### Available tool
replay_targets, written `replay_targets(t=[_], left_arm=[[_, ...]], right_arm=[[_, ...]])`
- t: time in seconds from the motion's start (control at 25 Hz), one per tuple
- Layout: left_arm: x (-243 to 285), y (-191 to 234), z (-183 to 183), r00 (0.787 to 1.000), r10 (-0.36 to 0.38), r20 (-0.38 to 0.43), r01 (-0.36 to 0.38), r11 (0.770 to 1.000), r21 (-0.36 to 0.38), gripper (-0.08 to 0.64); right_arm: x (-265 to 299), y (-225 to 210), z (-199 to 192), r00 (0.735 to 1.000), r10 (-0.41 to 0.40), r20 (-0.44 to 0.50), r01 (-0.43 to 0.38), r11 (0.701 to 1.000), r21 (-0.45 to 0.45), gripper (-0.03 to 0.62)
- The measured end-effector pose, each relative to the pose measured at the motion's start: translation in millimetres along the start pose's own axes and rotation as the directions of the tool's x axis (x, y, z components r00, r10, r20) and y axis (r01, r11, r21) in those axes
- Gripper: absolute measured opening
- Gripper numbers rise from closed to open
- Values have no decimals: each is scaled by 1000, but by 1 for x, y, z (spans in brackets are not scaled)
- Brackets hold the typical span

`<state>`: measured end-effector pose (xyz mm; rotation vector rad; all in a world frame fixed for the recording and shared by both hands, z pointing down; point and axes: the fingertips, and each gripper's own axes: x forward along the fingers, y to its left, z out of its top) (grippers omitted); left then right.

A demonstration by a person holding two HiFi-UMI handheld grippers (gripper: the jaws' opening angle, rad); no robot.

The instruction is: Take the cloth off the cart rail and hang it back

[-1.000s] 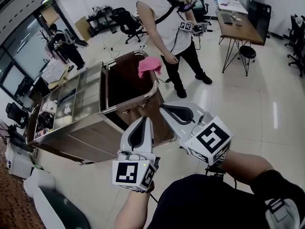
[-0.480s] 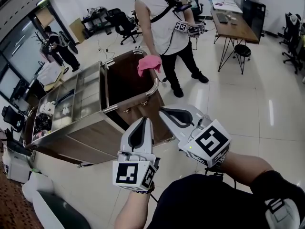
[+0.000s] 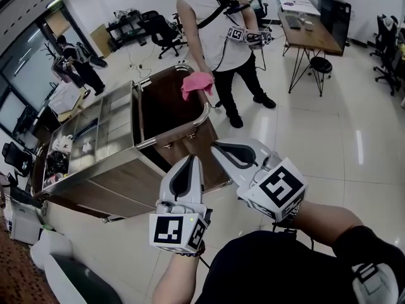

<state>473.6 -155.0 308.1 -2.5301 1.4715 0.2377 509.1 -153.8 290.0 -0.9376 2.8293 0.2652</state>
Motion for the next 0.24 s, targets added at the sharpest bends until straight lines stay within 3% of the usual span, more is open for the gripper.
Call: replay_targets(t=[0.12, 0.24], left_arm=[[0, -3, 2, 1000, 0, 0, 0, 1000, 2, 3], [1, -5, 3, 1000, 0, 1, 0, 1000, 4, 3]], right_arm=[[-3, 1, 2, 1000, 6, -12, -5, 1000, 8, 0], [-6, 5, 3, 998, -1, -64, 8, 995, 96, 0]])
